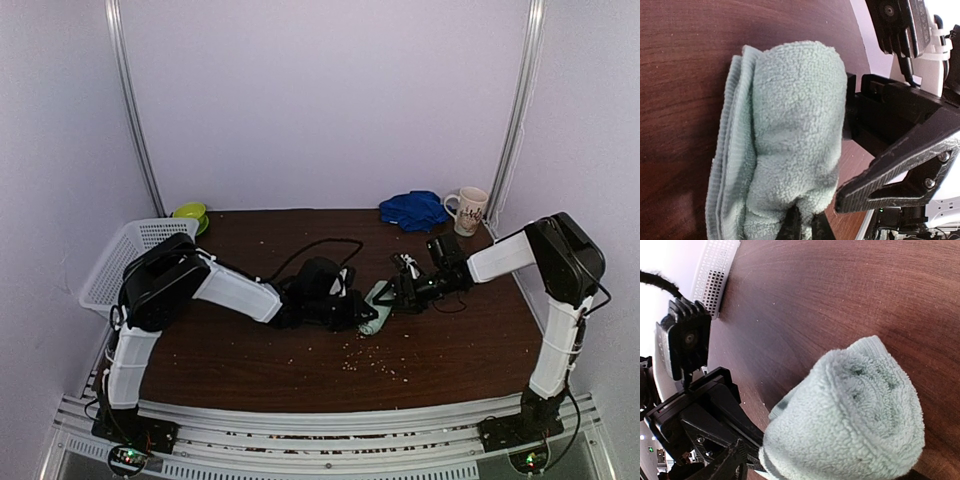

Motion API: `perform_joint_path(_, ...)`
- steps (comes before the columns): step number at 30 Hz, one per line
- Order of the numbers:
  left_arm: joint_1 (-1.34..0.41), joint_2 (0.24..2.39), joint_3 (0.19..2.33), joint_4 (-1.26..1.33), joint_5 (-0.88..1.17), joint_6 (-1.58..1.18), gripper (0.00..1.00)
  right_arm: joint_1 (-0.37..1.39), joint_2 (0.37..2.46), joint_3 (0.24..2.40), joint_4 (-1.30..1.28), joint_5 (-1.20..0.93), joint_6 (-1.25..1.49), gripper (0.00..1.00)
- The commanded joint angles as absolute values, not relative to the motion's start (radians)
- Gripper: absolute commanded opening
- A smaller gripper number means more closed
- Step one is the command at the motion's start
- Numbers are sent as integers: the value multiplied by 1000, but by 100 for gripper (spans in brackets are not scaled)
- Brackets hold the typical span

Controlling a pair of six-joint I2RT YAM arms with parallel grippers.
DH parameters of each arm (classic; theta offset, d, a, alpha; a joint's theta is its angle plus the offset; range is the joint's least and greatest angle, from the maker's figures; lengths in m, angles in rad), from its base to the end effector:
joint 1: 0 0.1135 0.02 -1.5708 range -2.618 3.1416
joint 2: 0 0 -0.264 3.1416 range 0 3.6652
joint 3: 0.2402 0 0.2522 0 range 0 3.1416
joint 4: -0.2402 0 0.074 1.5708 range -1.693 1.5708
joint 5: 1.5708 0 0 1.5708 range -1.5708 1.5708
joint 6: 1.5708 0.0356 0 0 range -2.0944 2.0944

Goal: Roll the towels
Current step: Roll the towel at the center of the board, then pass from the left arm to the right

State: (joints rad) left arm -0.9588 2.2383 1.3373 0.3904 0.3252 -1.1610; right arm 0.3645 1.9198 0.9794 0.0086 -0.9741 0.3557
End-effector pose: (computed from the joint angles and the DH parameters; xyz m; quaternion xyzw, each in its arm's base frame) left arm 0.2645 -0.3966 0.1134 -0.0045 0.8553 -0.5035 0.1221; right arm 0.3251 0.1556 0.1236 -0.1507 0.8383 0.5136 0.1032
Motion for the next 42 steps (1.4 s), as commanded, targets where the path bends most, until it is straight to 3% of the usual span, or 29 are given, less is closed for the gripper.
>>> perform_joint_path(1, -941, 2304, 1312, 385, 386, -1220, 0, 384, 1972, 988, 9, -988, 380, 79)
perform_joint_path(17, -899, 2306, 1255, 469, 457, -1232, 0, 403, 2094, 1082, -39, -1031, 350, 53)
perform_joint_path(24, -893, 2296, 1259, 437, 462, -1182, 0, 412, 2115, 1103, -25, -1072, 358, 9)
perform_joint_path(26, -894, 2286, 1256, 419, 459, -1157, 1, 414, 2114, 1113, -28, -1085, 356, 2)
perform_joint_path(32, -891, 2192, 1249, 302, 387, -1018, 15, 414, 2035, 1122, -50, -1076, 332, 0)
perform_joint_path(38, -887, 1999, 1222, 150, 210, -845, 45, 414, 1926, 1130, -84, -1099, 284, 0)
perform_joint_path(42, -880, 1888, 1177, 149, 160, -767, 58, 416, 1859, 1145, -131, -1122, 232, 0)
